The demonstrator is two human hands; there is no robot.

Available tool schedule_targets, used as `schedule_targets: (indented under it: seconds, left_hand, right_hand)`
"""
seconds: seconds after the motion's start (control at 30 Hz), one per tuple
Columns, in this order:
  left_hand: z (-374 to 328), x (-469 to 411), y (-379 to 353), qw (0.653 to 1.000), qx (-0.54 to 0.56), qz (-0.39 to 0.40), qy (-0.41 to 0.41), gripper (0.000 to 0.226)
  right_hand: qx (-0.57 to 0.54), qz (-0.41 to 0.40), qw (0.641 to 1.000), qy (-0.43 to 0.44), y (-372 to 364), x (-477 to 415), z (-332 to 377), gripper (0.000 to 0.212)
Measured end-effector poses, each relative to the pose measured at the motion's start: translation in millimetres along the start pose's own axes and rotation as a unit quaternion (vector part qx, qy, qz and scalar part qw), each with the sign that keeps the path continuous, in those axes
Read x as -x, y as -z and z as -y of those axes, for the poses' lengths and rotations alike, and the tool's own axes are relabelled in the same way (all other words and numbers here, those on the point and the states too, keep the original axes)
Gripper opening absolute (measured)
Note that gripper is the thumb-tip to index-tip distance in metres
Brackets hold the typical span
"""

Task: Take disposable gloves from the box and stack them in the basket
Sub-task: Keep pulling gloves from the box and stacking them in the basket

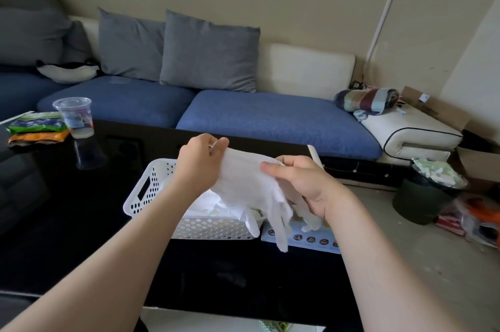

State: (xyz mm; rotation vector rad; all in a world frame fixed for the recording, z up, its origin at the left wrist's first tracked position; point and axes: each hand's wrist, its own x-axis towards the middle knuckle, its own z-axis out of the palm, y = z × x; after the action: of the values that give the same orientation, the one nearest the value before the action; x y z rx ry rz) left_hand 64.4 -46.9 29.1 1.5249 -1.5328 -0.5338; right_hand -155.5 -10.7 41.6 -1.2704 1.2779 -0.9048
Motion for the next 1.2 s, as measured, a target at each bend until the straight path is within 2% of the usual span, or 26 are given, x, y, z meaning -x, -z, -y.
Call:
schedule_targets:
  seconds: [0.13,0.23,0.3,0.43,0.53,0.63,0.73,0.83,0.9,0.97,1.03,1.2]
  left_hand:
    - [11.9,-1.3,10.0,0.999,-0.029,-0.016,0.01,0.038]
    - [20.7,-2.4,14.4,0.998,-0.066,-0.006,0.014,0.035]
    - [26.2,-3.7,19.0,0.996,-0.082,0.014,0.029,0.033]
    - [32.3,-2.7,30.6,0.992,-0.104,0.049,0.059,0.029]
    - [32.4,-3.0,34.2,0.996,-0.026,0.051,0.07,0.024]
    - [28.8,-3.5,32.6,0.995,0.06,0.065,0.053,0.011]
    - [27.1,-2.6,31.6,0.994,0.07,0.076,0.031,0.006]
    - [38.4,-8.5,29.3,0.993,0.002,0.115,0.018,0.031]
    - [46.6,-12.4,29.0,0.989,-0.071,0.13,0.008,0.038]
    - [53.1,-16.7,28.7,0.981,-0.146,0.129,-0.001,0.038]
    - [58.4,-19.3,29.3,0.971,-0.209,0.119,-0.004,0.037]
    - [79.2,-26.2,30.2,0.951,-0.279,0.134,-0.004,0.038]
  right_hand:
    - [0.019,-0.026,0.999,-0.02,-16.0,-12.7,0.4,0.024]
    - [0.064,-0.068,0.995,-0.028,-26.1,-21.4,0.4,0.015]
    - [0.102,-0.099,0.99,-0.019,-31.7,-26.8,-0.9,0.008]
    - [0.166,-0.15,0.974,0.022,-42.6,-33.2,0.5,0.008]
    - [0.162,-0.147,0.975,0.033,-47.9,-37.1,3.1,0.009]
    - [0.173,-0.149,0.973,0.008,-46.7,-42.0,2.3,0.014]
    - [0.225,-0.17,0.959,-0.001,-40.8,-48.0,-1.6,0.022]
    - [0.312,-0.193,0.929,0.035,-41.6,-52.1,-2.1,0.019]
    - [0.347,-0.196,0.915,0.066,-47.5,-56.4,-2.8,0.01]
    - [0.375,-0.194,0.902,0.089,-54.1,-63.2,-4.9,0.008]
    - [0.408,-0.197,0.886,0.103,-58.0,-70.3,-7.2,0.017]
    - [0.443,-0.199,0.868,0.099,-61.8,-83.4,-12.5,0.028]
